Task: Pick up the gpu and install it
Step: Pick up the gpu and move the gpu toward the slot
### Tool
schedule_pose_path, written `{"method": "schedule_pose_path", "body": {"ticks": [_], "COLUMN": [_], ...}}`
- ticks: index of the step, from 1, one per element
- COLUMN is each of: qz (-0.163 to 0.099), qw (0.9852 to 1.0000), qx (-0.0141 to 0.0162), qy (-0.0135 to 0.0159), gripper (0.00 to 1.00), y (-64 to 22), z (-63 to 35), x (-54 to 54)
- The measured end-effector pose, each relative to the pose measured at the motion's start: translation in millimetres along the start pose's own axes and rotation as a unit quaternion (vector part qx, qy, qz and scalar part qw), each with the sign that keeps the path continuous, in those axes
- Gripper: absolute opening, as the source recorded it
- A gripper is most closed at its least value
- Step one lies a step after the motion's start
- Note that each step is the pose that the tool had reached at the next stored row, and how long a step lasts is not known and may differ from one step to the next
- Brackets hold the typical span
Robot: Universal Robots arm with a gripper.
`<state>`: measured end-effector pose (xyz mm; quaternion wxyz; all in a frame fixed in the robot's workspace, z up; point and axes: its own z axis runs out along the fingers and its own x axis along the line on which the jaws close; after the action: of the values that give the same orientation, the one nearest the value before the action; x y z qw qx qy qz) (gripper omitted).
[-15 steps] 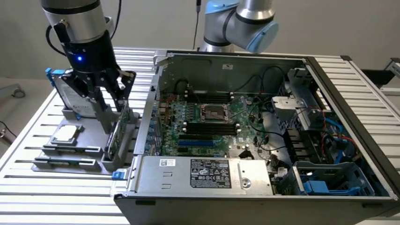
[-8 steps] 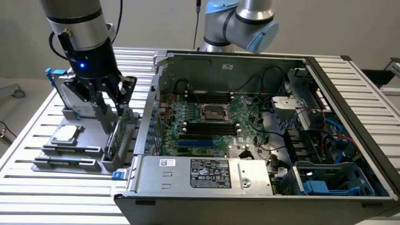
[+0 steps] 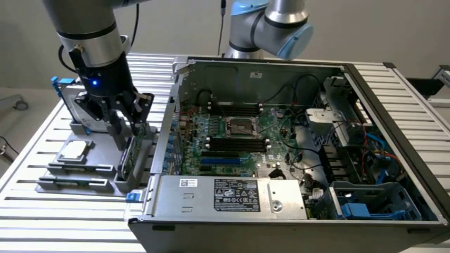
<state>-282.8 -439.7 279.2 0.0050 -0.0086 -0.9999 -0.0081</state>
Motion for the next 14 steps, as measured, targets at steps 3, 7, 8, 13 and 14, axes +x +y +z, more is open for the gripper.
{"method": "schedule_pose_path", "body": {"ticks": [3,7,8,13,14], "qz": [0.000,-0.001,-0.001,-0.002,-0.002], "qw": [1.0000,1.0000,1.0000,1.0000,1.0000], "qx": [0.0000,0.0000,0.0000,0.0000,0.0000], "qy": [0.0000,0.0000,0.0000,0.0000,0.0000], "gripper": [0.44,0.44,0.44,0.44,0.44], "y": [-0.1,-0.2,-0.3,-0.4,-0.5], "z": [5.4,12.8,14.6,23.6,25.4], "x": [0.8,1.6,1.8,2.7,2.8]}}
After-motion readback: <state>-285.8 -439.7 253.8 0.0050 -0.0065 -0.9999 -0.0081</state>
